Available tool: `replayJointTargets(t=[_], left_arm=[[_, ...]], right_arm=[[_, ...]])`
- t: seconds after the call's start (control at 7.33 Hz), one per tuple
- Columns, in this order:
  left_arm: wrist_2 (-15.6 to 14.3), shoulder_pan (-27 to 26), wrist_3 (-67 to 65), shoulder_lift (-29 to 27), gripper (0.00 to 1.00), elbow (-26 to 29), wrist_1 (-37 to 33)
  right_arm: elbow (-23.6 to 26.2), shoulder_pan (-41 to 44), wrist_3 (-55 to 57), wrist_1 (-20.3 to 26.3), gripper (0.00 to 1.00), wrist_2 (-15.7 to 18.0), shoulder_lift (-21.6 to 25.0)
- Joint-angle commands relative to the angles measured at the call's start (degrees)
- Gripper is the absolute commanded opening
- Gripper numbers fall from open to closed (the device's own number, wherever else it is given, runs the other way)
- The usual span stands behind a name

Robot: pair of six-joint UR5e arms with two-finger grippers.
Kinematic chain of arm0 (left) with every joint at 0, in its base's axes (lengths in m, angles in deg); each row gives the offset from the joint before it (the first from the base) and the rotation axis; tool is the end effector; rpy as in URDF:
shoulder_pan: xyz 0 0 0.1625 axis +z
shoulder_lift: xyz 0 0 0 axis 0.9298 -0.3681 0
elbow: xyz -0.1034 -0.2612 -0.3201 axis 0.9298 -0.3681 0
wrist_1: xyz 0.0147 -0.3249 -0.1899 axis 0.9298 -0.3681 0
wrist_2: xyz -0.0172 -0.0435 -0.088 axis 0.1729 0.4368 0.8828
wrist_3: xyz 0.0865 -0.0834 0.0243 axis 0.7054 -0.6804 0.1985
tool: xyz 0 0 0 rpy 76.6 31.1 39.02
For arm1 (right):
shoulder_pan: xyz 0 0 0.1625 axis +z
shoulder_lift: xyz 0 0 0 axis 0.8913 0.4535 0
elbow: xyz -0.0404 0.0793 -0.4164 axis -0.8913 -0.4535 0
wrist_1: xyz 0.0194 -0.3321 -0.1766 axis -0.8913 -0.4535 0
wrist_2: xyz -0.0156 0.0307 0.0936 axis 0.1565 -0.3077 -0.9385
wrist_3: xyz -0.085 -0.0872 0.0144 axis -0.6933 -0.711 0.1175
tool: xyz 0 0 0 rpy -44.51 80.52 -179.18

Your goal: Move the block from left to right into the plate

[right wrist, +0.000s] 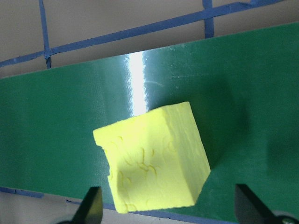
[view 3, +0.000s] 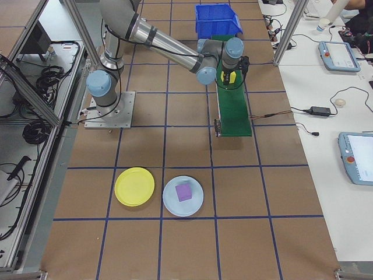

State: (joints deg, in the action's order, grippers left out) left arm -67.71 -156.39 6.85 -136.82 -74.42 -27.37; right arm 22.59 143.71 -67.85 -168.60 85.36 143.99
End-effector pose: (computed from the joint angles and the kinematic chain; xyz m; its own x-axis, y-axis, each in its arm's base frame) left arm -0.1119 -0.4489 0.4803 -0.9986 -0.0240 -0.0478 -0.0212 0.9981 -0.0582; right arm 0.0876 -0.6039 0.2716 -0.9059 0.0865 -0.4145 0.1053 0.9942 -0.0227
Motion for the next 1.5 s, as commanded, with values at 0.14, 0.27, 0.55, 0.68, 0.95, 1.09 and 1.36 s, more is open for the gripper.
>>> replayJointTargets(t=[0.14,0.27,0.55,0.68,0.95,1.09,1.36], left_arm=[[-0.20,-0.16,-0.10,0.02,1.00,0.08,-0.84],[-0.20,-0.08,0.08,0.02,1.00,0.00,-1.72],[-0.20,-0.07,0.17,0.46,1.00,0.09,-2.87],[0.14,-0.34,0.08,0.55,1.00,0.00,-2.87],[0.24,-0.43,0.08,0.55,1.00,-0.18,-2.78],[0.32,-0.43,0.08,0.55,1.00,-0.18,-2.78],[0.32,-0.43,0.17,0.55,1.00,-0.35,-2.61]], right_arm=[[-0.08,0.00,-0.70,-0.68,0.96,4.03,-2.67],[-0.17,-0.08,-0.62,-0.69,0.88,5.88,-3.65],[-2.00,-0.61,-1.49,-0.08,0.44,13.50,-2.26],[-2.54,-0.96,-6.45,0.62,0.38,18.42,1.32],[-0.45,-9.34,-23.04,2.63,0.38,25.58,5.99],[2.87,-16.27,-31.21,3.35,0.39,25.68,8.71],[9.21,-32.43,-45.81,8.15,0.48,27.26,13.73]])
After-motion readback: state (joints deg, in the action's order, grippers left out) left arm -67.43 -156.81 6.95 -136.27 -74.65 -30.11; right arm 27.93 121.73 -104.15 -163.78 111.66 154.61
